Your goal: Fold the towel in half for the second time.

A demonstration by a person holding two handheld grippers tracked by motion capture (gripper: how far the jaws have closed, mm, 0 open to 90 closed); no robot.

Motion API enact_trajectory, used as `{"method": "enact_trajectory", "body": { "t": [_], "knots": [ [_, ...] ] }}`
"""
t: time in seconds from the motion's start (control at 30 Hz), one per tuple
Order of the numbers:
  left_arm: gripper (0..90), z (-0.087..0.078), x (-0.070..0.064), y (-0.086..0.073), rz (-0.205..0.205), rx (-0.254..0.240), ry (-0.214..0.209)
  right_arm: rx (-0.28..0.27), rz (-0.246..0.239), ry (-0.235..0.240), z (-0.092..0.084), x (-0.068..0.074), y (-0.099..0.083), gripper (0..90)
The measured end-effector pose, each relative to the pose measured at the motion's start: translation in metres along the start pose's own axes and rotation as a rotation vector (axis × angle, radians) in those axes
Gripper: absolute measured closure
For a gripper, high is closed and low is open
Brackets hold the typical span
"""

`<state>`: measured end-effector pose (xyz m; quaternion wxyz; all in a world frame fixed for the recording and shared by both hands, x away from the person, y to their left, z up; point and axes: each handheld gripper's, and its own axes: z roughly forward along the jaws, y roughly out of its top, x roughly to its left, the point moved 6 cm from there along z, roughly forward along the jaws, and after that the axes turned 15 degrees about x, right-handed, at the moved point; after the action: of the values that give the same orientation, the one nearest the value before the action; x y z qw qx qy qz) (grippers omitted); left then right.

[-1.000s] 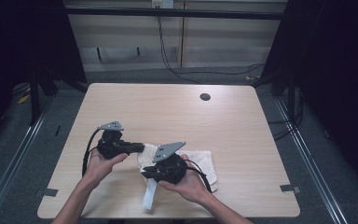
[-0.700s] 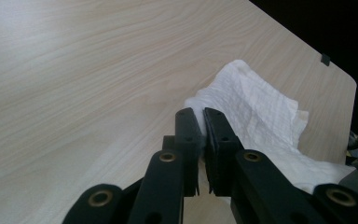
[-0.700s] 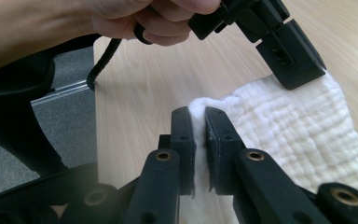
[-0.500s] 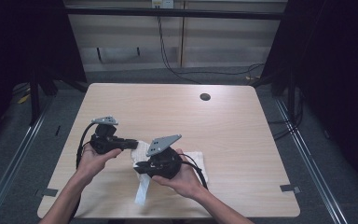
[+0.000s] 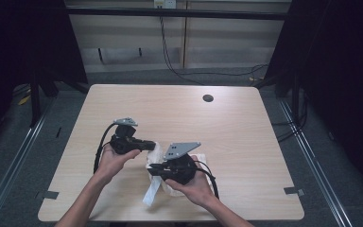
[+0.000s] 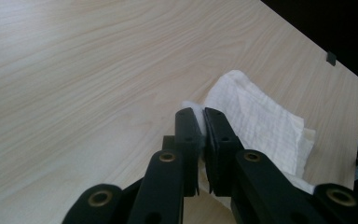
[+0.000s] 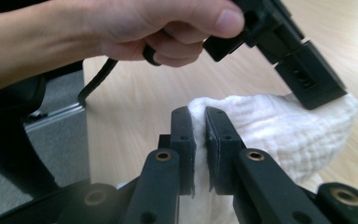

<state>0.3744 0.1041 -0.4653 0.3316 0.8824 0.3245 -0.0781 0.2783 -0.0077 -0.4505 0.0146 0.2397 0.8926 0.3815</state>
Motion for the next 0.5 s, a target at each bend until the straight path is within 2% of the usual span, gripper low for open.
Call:
{"method": "enact_trajectory", "body": {
  "t": [0.17, 0.23, 0.33, 0.5],
  "knots": [
    [84.9, 0.008, -0.004, 0.007, 0.012, 0.006, -0.007, -0.022, 0.029, -0.016, -0.007, -0.007, -0.008, 82.7],
    [85.0, 0.011, -0.007, 0.013, 0.029, -0.017, -0.038, -0.025, 0.036, -0.025, -0.012, -0.008, -0.012, 82.6],
    [84.9, 0.017, -0.008, 0.018, 0.023, -0.021, -0.042, -0.025, 0.044, -0.030, -0.017, -0.010, -0.015, 82.6],
    [84.9, 0.031, -0.014, 0.023, 0.035, 0.005, -0.033, -0.031, 0.083, -0.033, -0.022, -0.018, -0.027, 82.6]
  ]
}}
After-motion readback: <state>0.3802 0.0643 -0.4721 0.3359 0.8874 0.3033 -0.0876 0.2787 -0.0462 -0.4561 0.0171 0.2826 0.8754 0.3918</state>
